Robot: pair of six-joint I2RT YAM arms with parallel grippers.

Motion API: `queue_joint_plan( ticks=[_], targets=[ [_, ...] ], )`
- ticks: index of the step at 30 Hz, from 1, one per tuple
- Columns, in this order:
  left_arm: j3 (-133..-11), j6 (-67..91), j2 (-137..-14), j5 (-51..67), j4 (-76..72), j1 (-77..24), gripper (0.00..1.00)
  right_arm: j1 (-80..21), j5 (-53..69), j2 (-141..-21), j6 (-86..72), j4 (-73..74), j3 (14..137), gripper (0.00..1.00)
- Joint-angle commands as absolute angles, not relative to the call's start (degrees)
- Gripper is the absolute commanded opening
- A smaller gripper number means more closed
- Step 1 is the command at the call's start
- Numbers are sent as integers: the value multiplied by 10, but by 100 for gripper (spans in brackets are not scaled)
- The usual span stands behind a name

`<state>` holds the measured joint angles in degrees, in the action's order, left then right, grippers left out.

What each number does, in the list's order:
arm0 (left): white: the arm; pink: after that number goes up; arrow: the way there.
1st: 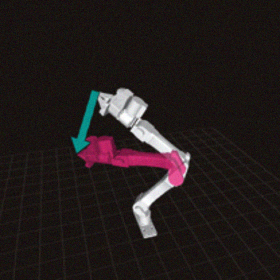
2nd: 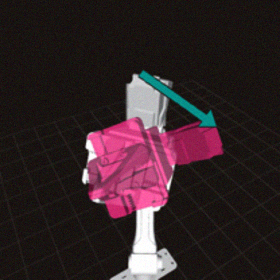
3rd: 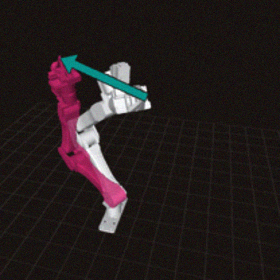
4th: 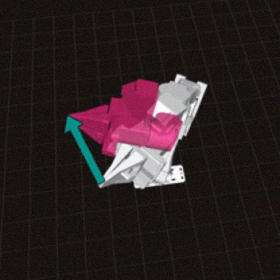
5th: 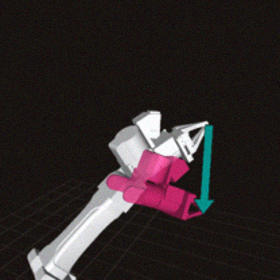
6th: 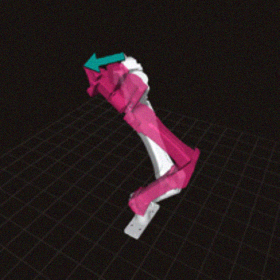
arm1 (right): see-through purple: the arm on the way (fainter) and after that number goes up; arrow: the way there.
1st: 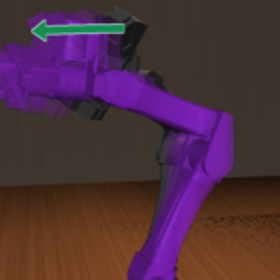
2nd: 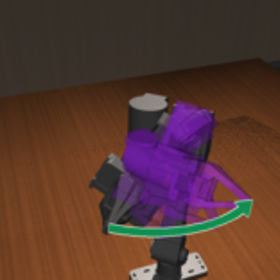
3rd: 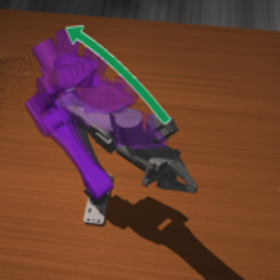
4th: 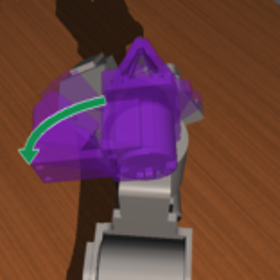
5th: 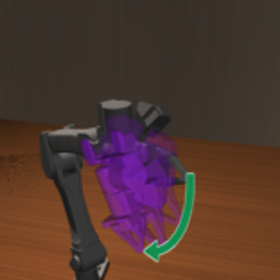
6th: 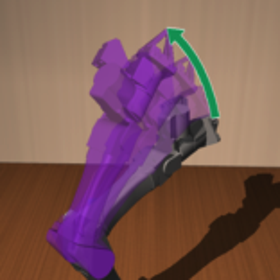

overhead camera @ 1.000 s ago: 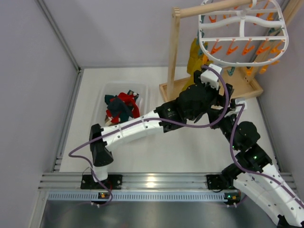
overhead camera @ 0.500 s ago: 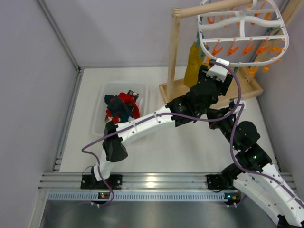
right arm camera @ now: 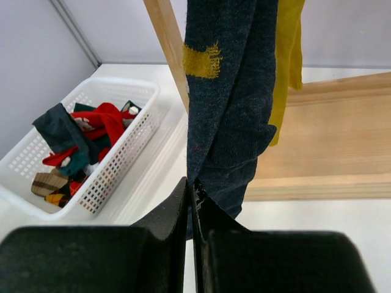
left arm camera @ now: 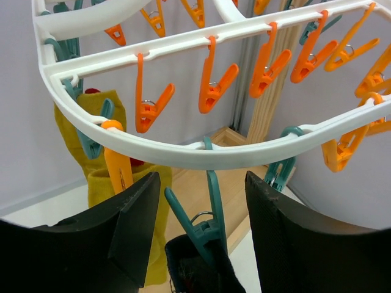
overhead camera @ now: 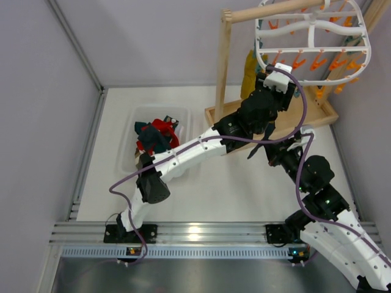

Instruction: Remove the socks clipped to the hanger

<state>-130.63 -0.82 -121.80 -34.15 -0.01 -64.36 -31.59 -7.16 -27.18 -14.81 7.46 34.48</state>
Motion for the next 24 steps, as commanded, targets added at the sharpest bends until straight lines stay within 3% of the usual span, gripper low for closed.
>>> queue_joint_plan(
  ticks=[1,3,12,16,18,19,21,24],
  targets=[
    [-1321,-14,-1223,-326,-23,-642,58,-313,-55,-277,-156,61,346,0],
    [-1322,-16,-1226,-329,-24,-642,56,-312,-51,-280,-158,59,345,0],
    [-1342,-12,-1234,-318,-24,-625,15,-312,-53,-266,-159,68,329,0],
    [-1344,-17,-1234,-319,-24,-622,4,-313,-55,-258,-161,74,315,0],
    [-1335,-14,-1228,-314,-24,-622,8,-312,-61,-248,-165,76,303,0],
    [-1318,-11,-1217,-310,-24,-622,17,-312,-61,-244,-167,76,300,0],
    [-1297,-3,-1201,-298,-24,-622,23,-312,-60,-236,-168,80,294,0],
    [-1244,20,-1158,-287,-24,-623,48,-312,-67,-227,-169,93,287,0]
  ],
)
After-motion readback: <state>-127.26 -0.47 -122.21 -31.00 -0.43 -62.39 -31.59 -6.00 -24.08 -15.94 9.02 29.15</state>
